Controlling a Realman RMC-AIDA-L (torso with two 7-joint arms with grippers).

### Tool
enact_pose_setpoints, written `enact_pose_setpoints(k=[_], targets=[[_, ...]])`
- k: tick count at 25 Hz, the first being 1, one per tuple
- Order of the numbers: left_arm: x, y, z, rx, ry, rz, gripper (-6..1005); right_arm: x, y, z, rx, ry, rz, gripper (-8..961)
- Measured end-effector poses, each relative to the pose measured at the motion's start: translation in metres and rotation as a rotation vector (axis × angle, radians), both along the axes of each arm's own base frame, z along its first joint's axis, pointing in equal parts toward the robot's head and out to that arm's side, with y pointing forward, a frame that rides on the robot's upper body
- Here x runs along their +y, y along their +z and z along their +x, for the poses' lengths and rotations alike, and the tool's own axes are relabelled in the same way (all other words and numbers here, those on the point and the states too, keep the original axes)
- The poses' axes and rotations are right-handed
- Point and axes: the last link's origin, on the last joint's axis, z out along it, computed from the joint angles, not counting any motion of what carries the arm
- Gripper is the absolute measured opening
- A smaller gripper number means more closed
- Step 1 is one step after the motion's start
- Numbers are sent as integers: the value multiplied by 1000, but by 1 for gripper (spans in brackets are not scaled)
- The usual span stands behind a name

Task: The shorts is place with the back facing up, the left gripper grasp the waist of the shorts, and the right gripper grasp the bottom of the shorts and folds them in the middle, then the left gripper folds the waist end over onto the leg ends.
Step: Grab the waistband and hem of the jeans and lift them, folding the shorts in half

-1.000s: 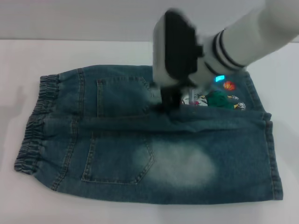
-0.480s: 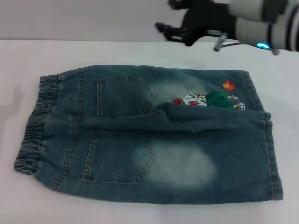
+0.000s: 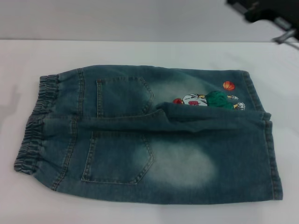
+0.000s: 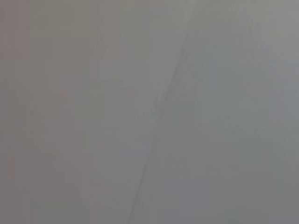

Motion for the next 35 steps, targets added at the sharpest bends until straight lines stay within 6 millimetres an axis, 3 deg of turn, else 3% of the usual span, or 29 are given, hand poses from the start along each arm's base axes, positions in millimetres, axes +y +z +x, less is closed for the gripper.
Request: enact_pose_setpoints(k=[4,9,14,21,22,24,30,35], targets=[[-3,1,-2,20,20,10,862,-12,16,17,94,23,124,576],[-6,-1,-3,82,9,-32,862,-28,21,46,159,46,276,577],[0,2,-5,148,-85,-267,861,-35,26,71,194,-4,337,577],[8,28,-7,124,-185,-594,861,-39,33,92,200,-70,370,576],[10,36,-8,114,-197,-737,861,-40,35,94,201,-78,376,576],[12,42,-9,116,-187,-836,861,-45,36,100,208,-93,375,576],[13,58,-16,129,-80,-1109,861,-56,44,104,202,-95,366,576],[9,70,-17,141,4,-1295,862,-54,50,94,188,-75,205,576]])
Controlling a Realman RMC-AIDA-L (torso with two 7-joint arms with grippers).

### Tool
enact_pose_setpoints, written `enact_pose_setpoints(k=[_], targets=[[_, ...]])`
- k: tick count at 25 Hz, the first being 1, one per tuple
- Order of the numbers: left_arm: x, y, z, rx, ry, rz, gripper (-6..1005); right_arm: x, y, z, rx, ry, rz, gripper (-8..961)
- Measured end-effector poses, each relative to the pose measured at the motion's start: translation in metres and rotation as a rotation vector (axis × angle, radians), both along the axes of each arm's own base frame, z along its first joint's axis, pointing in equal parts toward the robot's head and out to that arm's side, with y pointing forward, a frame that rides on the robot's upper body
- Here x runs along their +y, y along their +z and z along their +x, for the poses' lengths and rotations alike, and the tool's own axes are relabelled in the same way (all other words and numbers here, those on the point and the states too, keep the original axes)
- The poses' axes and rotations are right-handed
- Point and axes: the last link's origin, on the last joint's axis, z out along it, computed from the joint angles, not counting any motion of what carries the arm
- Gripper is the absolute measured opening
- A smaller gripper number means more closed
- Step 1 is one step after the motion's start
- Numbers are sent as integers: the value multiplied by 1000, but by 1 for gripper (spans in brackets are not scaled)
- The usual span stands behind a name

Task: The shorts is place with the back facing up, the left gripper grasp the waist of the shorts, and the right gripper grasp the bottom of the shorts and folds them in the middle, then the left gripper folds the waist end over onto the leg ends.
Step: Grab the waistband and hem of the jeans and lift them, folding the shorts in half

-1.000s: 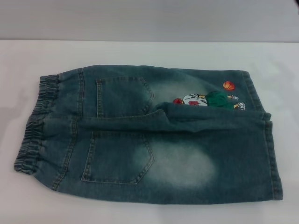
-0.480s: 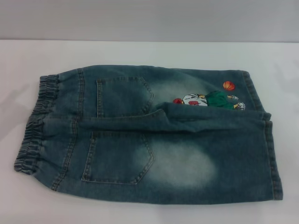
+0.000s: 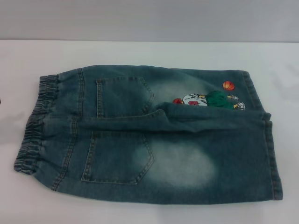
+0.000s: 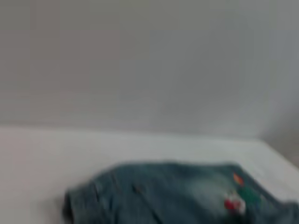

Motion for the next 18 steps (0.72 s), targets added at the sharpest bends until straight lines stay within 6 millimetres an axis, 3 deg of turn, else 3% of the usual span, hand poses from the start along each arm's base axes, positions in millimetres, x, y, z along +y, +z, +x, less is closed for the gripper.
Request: enact_pose_setpoints(k=[1,7,18], targets=[[-2,5,2,35,30,-91,862,2,1,-4,-13,8,-43,576],[-9,6,-2,105,138,-247,862,14,-2,-34,-182,51,-291,576],[-29,-15,-23,124,262,-318,861,21,-9,-41,-212,69,-322,576]])
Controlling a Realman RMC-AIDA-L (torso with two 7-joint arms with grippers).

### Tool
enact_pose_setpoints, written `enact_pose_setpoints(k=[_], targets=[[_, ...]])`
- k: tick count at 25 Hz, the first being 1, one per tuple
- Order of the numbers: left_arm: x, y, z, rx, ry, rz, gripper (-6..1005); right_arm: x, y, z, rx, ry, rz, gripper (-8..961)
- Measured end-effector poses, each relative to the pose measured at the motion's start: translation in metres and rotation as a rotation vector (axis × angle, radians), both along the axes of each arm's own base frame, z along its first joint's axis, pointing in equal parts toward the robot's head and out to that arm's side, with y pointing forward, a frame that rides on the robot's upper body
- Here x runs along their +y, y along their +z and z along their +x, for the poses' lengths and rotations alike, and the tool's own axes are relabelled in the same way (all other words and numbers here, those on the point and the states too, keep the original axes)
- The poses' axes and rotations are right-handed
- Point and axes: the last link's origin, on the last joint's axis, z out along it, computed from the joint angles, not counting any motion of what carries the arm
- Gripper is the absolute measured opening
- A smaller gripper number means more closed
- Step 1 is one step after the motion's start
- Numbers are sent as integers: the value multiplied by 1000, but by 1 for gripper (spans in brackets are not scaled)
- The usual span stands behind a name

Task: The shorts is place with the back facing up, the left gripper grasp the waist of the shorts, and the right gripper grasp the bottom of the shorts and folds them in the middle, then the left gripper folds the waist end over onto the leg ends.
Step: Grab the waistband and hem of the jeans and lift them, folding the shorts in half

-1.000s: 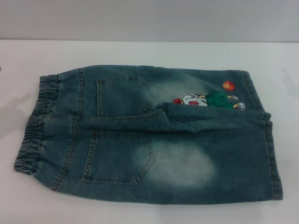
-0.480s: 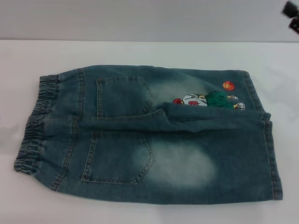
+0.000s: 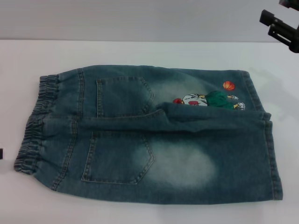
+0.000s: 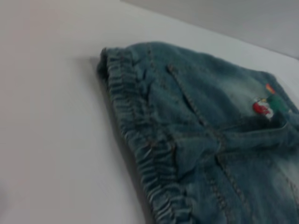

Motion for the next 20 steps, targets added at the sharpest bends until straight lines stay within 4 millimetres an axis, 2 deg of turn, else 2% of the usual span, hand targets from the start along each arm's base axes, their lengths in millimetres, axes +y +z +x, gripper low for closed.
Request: enact_pose_setpoints(k=[9,20], targets=[[0,-22,-9,66,66,-38,861,6,-10,-6,-66,18,-30,576],[6,-35,-9,74,84,-28,862,6,-11,2,-62,-8,-31,577]])
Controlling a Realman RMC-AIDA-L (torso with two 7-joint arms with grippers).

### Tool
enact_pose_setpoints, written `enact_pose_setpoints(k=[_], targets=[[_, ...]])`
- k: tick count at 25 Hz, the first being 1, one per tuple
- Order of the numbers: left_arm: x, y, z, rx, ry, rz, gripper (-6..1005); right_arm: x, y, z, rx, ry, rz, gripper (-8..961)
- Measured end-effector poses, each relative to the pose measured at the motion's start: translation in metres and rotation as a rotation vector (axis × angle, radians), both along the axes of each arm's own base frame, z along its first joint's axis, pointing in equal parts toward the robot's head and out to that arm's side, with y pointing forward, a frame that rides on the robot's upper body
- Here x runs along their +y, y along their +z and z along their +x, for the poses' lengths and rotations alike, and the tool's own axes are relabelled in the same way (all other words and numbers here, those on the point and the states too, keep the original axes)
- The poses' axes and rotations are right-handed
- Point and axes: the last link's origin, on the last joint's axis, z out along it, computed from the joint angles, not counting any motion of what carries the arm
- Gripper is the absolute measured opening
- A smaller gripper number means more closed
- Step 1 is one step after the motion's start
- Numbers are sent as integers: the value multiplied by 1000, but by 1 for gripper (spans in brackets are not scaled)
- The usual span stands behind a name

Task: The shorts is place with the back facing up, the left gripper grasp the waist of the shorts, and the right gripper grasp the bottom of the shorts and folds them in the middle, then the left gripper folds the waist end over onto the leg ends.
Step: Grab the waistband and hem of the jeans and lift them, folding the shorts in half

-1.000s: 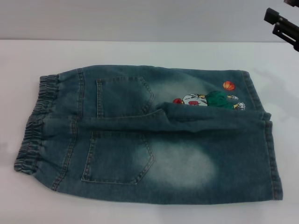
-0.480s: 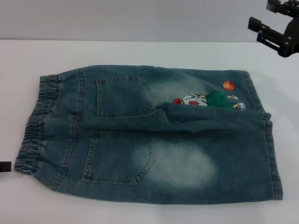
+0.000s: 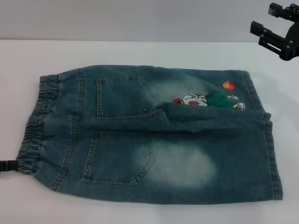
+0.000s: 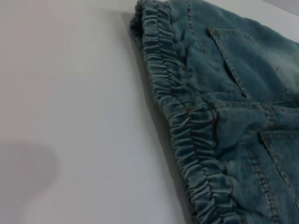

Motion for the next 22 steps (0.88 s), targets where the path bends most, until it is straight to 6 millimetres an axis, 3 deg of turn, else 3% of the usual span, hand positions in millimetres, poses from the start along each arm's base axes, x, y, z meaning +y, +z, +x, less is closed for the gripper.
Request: enact_pose_setpoints(k=[22], targets=[[6,-19,9,-7,-3,-40,862,-1,1,0,-4,8,13,577]])
